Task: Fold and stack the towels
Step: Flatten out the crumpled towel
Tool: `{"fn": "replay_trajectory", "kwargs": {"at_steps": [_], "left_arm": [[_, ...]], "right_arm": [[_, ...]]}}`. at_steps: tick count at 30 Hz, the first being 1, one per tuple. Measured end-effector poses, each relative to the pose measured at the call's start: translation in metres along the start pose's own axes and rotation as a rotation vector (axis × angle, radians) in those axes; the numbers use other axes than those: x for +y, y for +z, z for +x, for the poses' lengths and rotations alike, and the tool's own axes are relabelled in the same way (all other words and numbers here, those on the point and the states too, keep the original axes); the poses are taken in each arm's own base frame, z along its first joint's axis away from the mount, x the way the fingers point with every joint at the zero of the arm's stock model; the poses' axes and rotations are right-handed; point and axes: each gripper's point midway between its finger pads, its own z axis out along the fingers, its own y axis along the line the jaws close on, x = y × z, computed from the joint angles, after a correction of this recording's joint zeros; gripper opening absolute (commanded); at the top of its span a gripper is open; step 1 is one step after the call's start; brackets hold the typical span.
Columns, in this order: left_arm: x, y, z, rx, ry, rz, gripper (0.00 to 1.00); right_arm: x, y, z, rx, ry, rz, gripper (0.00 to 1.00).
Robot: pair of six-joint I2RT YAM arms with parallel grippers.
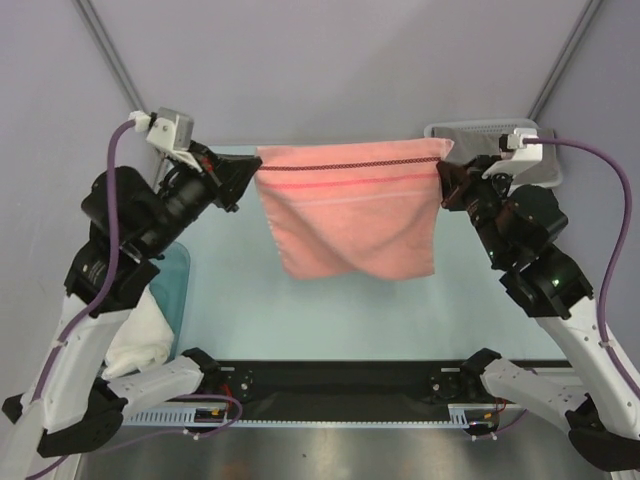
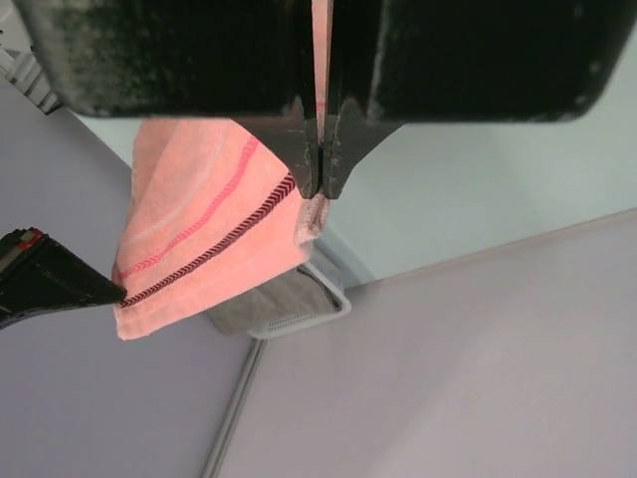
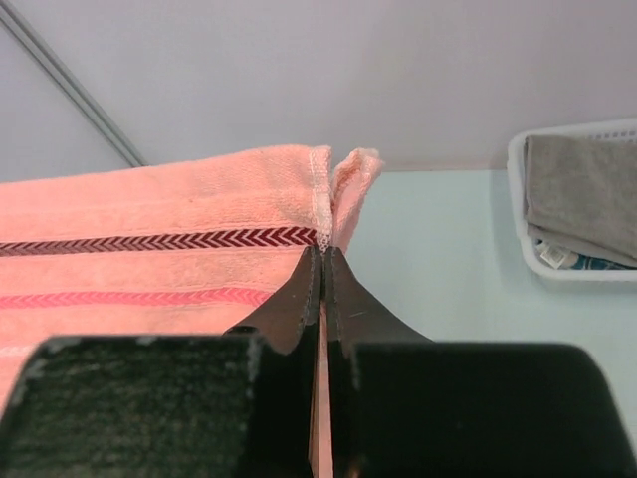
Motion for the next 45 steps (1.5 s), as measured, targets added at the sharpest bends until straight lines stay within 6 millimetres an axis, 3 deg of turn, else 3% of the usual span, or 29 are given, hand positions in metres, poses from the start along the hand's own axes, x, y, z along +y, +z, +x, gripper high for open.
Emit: {"fn": "replay_trajectory", "kwargs": {"at_steps": [3, 5, 7, 10, 12, 17, 19, 21, 24, 25, 27, 39, 45], "left_arm": [[0.0, -0.011, 0.001, -0.016, -0.002, 0.006, 0.0], [0.001, -0.014, 0.015, -0.001, -0.009, 0.01, 0.0], [0.005, -0.012, 0.042, 0.048, -0.021, 0.011, 0.0], [0.015, -0.005, 0.099, 0.163, -0.053, -0.003, 0.0], [0.022, -0.003, 0.141, 0.248, -0.079, -0.017, 0.0], [0.046, -0.018, 0.268, 0.499, -0.159, -0.079, 0.0], [0.051, -0.028, 0.304, 0.576, -0.192, -0.097, 0.0], [0.052, -0.035, 0.325, 0.624, -0.221, -0.104, 0.0], [0.052, -0.039, 0.337, 0.643, -0.244, -0.11, 0.0], [0.052, -0.038, 0.337, 0.64, -0.248, -0.11, 0.0], [0.052, -0.037, 0.336, 0.631, -0.249, -0.107, 0.0], [0.052, -0.032, 0.337, 0.626, -0.249, -0.105, 0.0], [0.052, -0.032, 0.338, 0.629, -0.25, -0.106, 0.0]], "right_arm": [[-0.002, -0.004, 0.003, 0.001, 0.004, 0.002, 0.01], [-0.008, -0.005, 0.023, 0.034, 0.006, 0.017, 0.04], [-0.018, -0.01, 0.053, 0.09, 0.008, 0.045, 0.03], [-0.037, -0.015, 0.11, 0.204, 0.025, 0.111, 0.03], [-0.053, -0.024, 0.158, 0.291, 0.034, 0.16, 0.03], [-0.095, -0.065, 0.288, 0.531, 0.08, 0.29, 0.03], [-0.103, -0.08, 0.321, 0.601, 0.106, 0.322, 0.08], [-0.107, -0.091, 0.342, 0.643, 0.142, 0.344, 0.17], [-0.107, -0.096, 0.349, 0.645, 0.185, 0.359, 0.29], [-0.108, -0.096, 0.348, 0.636, 0.199, 0.365, 0.38], [-0.108, -0.094, 0.344, 0.612, 0.22, 0.372, 0.46], [-0.115, -0.1, 0.339, 0.598, 0.185, 0.413, 0.48], [-0.124, -0.094, 0.317, 0.56, 0.146, 0.494, 0.55]]}}
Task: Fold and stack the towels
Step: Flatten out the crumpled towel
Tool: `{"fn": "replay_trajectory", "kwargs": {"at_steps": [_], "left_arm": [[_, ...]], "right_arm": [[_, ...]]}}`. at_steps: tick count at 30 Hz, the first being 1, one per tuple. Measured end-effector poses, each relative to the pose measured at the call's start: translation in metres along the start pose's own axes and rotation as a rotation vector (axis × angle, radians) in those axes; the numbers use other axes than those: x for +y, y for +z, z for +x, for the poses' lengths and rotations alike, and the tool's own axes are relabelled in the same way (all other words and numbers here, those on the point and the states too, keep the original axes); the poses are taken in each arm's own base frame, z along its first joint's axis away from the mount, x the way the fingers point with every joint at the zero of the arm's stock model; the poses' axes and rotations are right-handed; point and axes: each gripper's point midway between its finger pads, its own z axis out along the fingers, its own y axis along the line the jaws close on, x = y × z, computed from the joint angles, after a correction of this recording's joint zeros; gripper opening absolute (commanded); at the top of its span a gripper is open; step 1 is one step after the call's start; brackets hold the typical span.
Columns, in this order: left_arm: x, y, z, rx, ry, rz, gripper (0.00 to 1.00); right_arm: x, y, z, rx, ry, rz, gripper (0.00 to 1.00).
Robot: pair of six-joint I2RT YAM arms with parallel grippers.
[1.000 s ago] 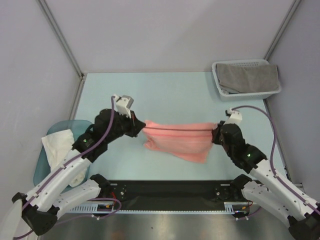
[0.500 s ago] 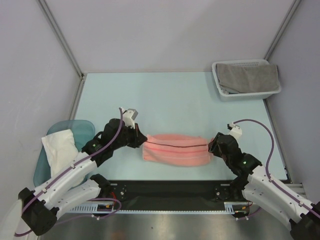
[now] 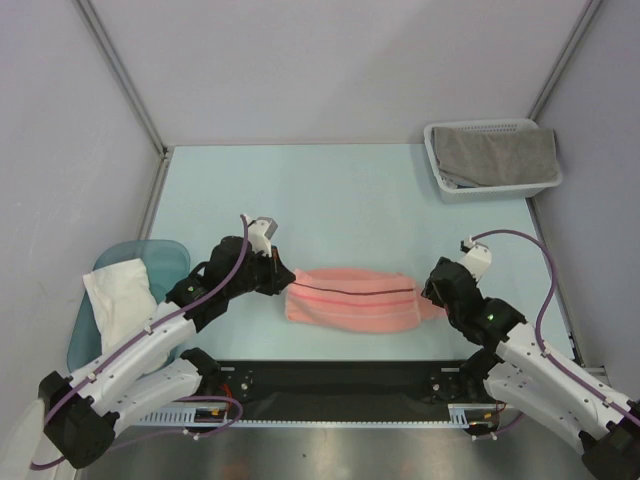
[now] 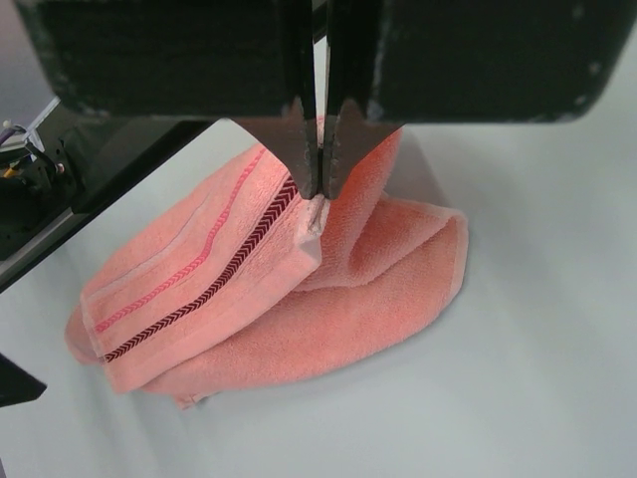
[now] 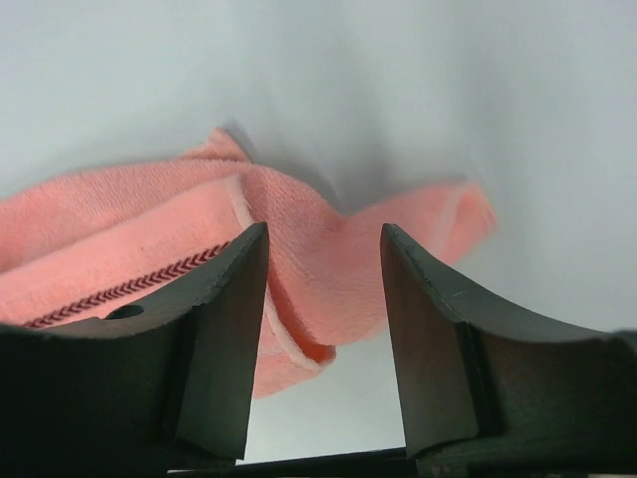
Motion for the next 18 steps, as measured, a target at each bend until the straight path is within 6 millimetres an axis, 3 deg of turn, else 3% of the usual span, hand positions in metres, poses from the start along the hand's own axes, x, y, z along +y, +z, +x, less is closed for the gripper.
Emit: {"fn": "replay_trajectory", "kwargs": {"at_steps": [4, 7, 13, 18], "left_arm": [[0.001, 0.002, 0.001, 0.008, -0.006, -0.004, 0.0], [0.002, 0.003, 0.003, 0.016, -0.008, -0.008, 0.0], [0.002, 0.004, 0.003, 0.018, -0.009, -0.008, 0.0], [0.002, 0.005, 0.004, 0.021, -0.009, -0.01, 0.0]], "right_arm": [[0.0, 0.001, -0.022, -0.037, -0.006, 0.07, 0.56], [0.006, 0.004, -0.026, -0.032, -0.03, 0.069, 0.55], [0.033, 0.013, -0.015, 0.033, -0.099, -0.05, 0.52], [0.045, 0.025, 0.01, 0.12, -0.147, -0.111, 0.5]]}}
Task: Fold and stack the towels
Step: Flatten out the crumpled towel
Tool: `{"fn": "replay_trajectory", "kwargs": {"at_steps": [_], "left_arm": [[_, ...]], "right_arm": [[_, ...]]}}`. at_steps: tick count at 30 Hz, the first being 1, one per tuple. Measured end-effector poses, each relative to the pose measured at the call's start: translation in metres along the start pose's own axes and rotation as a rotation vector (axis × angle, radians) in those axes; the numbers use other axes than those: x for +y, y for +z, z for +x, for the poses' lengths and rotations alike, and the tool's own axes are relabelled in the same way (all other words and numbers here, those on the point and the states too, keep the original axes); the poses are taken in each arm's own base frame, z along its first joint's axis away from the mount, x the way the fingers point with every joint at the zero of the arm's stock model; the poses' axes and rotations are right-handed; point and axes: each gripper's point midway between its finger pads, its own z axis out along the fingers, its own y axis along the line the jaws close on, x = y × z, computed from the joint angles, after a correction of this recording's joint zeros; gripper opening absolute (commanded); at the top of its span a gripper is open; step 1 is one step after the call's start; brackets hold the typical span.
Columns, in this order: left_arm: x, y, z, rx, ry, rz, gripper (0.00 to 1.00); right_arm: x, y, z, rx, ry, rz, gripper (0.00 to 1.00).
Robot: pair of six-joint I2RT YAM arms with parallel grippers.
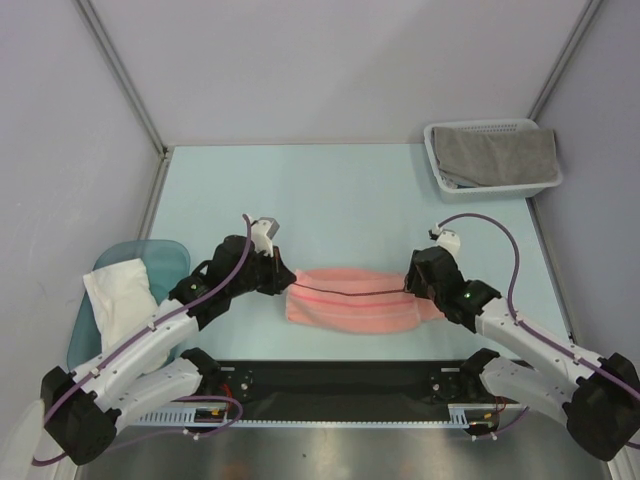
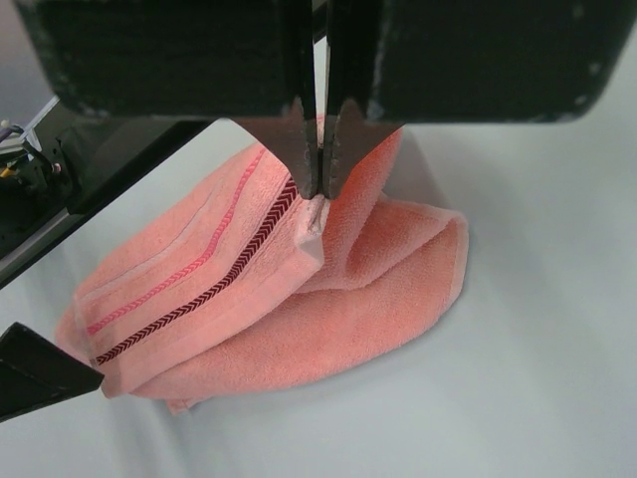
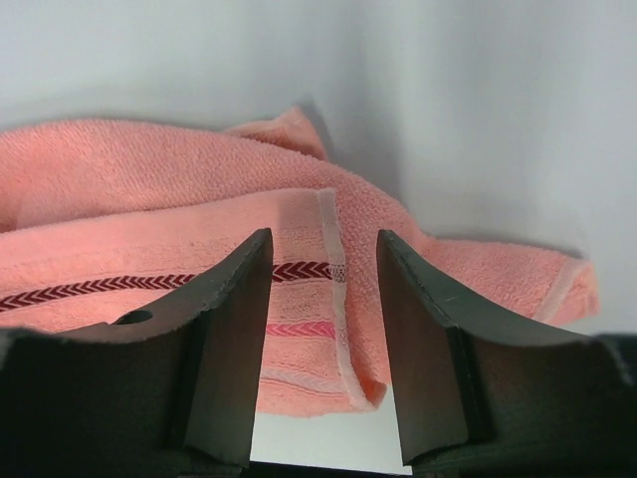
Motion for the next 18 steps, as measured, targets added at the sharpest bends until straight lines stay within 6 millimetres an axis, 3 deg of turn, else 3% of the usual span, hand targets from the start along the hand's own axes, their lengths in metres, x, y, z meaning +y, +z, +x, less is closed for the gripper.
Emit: {"fn": "replay_trajectory", "kwargs": {"at_steps": [14, 17, 18], "left_arm": [[0.0, 0.0, -0.001, -0.002, 0.0, 0.002, 0.0], [-0.001, 0.0, -0.001, -0.002, 0.0, 0.002, 0.0], [-0.001, 0.0, -0.001, -0.002, 0.0, 0.002, 0.0]], "right_arm": [[0.006, 0.016, 0.018, 0.048, -0.014, -0.036, 0.47], [0.006, 0.018, 0.018, 0.044, -0.012, -0.04, 0.4], [0.006, 0.018, 0.018, 0.043, -0.01, -0.043, 0.31]]}}
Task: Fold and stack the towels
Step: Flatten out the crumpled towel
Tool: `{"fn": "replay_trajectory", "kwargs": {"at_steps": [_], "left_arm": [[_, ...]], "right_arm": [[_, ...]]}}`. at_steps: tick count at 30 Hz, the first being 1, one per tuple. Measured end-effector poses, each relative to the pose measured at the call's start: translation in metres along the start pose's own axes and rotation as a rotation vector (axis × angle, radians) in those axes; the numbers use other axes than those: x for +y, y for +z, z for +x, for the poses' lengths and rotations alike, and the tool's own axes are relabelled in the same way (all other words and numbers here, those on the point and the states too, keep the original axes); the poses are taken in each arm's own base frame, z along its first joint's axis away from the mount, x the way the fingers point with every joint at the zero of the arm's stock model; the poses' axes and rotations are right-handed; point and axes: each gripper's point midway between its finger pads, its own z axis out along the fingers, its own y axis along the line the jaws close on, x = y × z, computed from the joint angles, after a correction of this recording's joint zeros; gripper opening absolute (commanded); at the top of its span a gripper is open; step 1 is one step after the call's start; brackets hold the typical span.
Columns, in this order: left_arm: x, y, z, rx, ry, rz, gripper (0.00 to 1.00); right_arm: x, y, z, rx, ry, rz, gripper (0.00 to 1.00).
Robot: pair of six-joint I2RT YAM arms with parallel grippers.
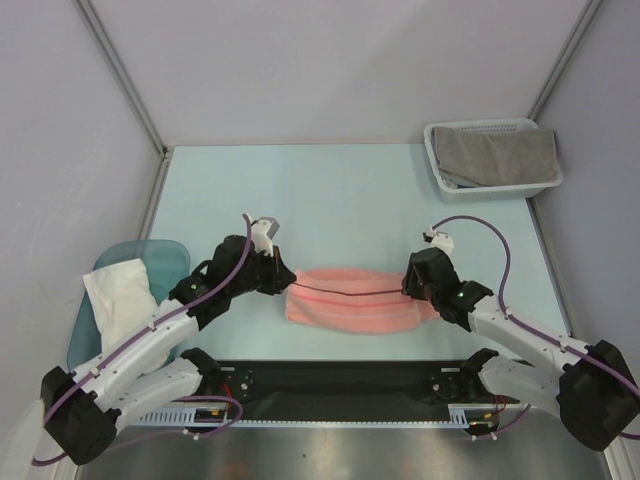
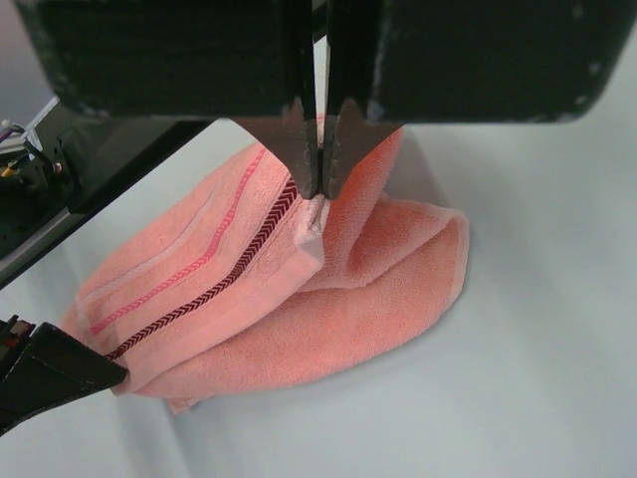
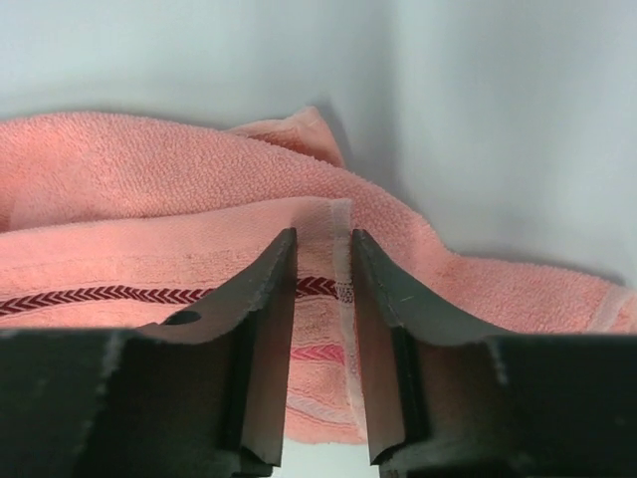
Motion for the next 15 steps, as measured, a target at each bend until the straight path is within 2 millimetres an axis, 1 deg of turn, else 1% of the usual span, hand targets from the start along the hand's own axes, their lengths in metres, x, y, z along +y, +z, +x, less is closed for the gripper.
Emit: {"fn": "replay_trajectory", "kwargs": {"at_steps": [2, 3, 5, 6, 8, 10, 12, 15], "left_arm": [[0.0, 0.0, 0.0, 0.0, 0.0, 0.0, 0.0], [0.0, 0.0, 0.0, 0.0, 0.0, -0.001, 0.0], [0.0, 0.0, 0.0, 0.0, 0.0, 0.0, 0.0], [0.0, 0.0, 0.0, -0.001, 0.0, 0.0, 0.0], [0.0, 0.0, 0.0, -0.001, 0.0, 0.001, 0.0], [-0.001, -0.001, -0.001, -0.003, 0.0, 0.001, 0.0], [-0.002, -0.003, -0.003, -0.007, 0.001, 0.002, 0.0], [-0.007, -0.011, -0.012, -0.032, 0.005, 0.012, 0.0]], "right_arm": [[0.001, 0.0, -0.001, -0.002, 0.0, -0.004, 0.24], [0.001, 0.0, -0.001, -0.004, 0.001, -0.005, 0.17], [0.001, 0.0, -0.002, -0.005, 0.001, -0.005, 0.11], [0.0, -0.001, -0.002, -0.007, 0.004, -0.005, 0.06], [0.0, -0.004, -0.004, -0.014, 0.006, -0.009, 0.02], [0.0, -0.009, -0.008, -0.025, 0.01, -0.013, 0.0], [0.001, -0.018, -0.016, -0.047, 0.016, -0.021, 0.0], [0.008, -0.036, -0.04, -0.111, 0.028, -0.055, 0.0]]}}
